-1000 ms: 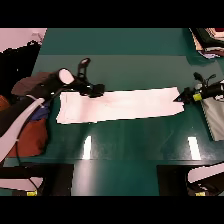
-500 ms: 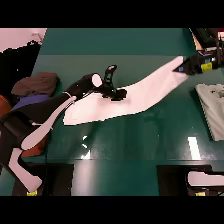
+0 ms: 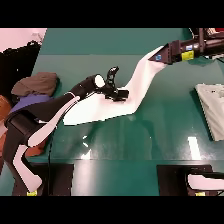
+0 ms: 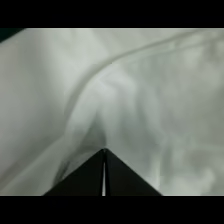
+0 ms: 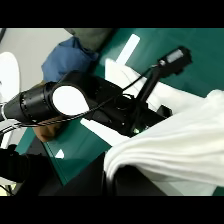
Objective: Fold the shirts.
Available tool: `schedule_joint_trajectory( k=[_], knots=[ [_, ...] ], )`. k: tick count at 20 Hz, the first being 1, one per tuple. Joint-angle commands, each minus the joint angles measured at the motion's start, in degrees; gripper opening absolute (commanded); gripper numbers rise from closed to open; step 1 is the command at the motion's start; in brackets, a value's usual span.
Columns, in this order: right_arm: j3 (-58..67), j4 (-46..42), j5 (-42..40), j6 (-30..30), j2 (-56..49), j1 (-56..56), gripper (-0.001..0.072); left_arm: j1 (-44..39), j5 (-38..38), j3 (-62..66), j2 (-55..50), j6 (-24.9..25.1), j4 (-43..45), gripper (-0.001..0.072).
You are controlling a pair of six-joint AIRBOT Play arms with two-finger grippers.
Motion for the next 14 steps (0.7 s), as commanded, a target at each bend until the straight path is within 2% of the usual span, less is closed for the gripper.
schedule_joint_trajectory(
  k=[1,5,8,11,12,14],
  knots=[
    [0.20,1.38,-3.02,-1.09,0.04,4.48,0.0014,2.89,-3.80,1.31,1.81,-0.02,1.62,0.0024],
    [0.20,1.38,-7.65,-3.50,-0.11,12.02,0.0014,11.34,-5.73,1.44,12.37,1.70,7.72,0.0024],
    [0.20,1.40,-14.78,-3.78,-2.89,20.57,0.0015,20.24,-9.88,1.44,21.92,3.87,12.59,0.0024],
    [0.81,1.36,-25.00,-6.56,-9.11,30.58,0.0019,28.26,-13.03,1.44,30.23,4.09,17.97,0.0024],
    [2.32,1.33,-27.54,-7.10,-12.15,33.40,0.0041,30.45,-13.44,1.44,32.28,4.09,18.78,0.0024],
    [7.34,1.20,-31.39,-7.13,-19.21,38.21,0.0225,34.27,-14.45,1.44,35.50,4.04,18.93,0.0024]
  ],
)
